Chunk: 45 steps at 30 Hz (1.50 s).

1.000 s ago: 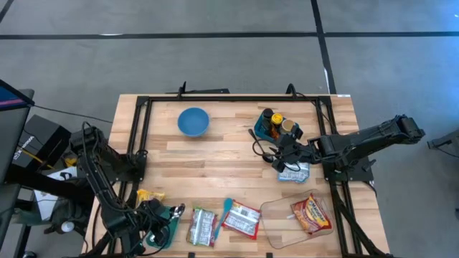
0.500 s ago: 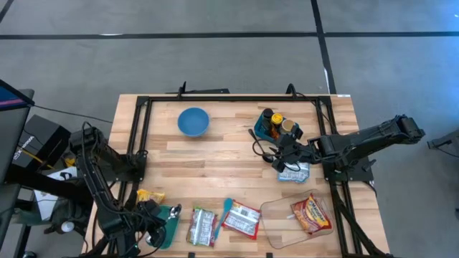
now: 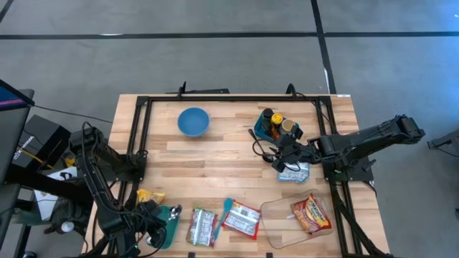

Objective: Pick & Place Food Item
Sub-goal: Put the silver spoon into the green bin

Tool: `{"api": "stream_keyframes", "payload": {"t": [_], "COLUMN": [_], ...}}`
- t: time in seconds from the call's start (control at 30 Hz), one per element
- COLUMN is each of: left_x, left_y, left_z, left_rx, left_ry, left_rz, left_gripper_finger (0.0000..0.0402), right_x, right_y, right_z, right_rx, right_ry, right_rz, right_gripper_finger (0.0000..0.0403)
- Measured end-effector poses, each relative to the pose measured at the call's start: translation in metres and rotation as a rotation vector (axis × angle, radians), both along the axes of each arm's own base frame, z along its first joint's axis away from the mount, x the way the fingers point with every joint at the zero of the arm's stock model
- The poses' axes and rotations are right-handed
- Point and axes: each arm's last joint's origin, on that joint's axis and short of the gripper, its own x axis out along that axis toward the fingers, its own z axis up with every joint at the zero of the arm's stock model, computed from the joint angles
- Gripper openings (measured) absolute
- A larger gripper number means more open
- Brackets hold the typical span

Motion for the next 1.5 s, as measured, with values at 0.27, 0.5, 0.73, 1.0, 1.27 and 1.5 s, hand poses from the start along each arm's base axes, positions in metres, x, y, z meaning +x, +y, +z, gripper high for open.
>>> {"api": "stream_keyframes", "payload": {"t": [0.27,0.5,0.73,1.0,1.27,1.5], "left_x": [-0.0001,-0.0003,-0.0004,-0.0005,0.005,0.0039], "left_y": [-0.001,-0.0011,-0.001,-0.0011,0.003,0.005], "left_z": [-0.0001,-0.0003,-0.0002,0.004,0.0072,0.0066], "left_rx": [-0.016,-0.019,-0.018,-0.106,-0.118,-0.094], "left_ry": [0.015,0.024,0.024,0.114,0.118,0.128], "left_rz": [-0.004,-0.007,-0.007,-0.004,0.015,0.014], "left_gripper_finger": [0.0027,0.0037,0.0039,0.002,0.0002,0.0001], "right_x": [0.0,0.0,0.0,0.0,0.0001,0.0001], "right_y": [0.0,0.0,0.0,-0.0001,-0.0001,-0.0001], "right_z": [0.0,0.0,0.0,0.0,0.0001,0.0], "right_rx": [0.0,0.0,0.0,0.0,0.0,0.0], "right_ry": [0.0,0.0,0.0,0.0,-0.001,-0.001], "right_rz": [0.0,0.0,0.0,-0.001,-0.001,0.0], "right_gripper_finger": [0.015,0.015,0.015,0.015,0.015,0.015]}}
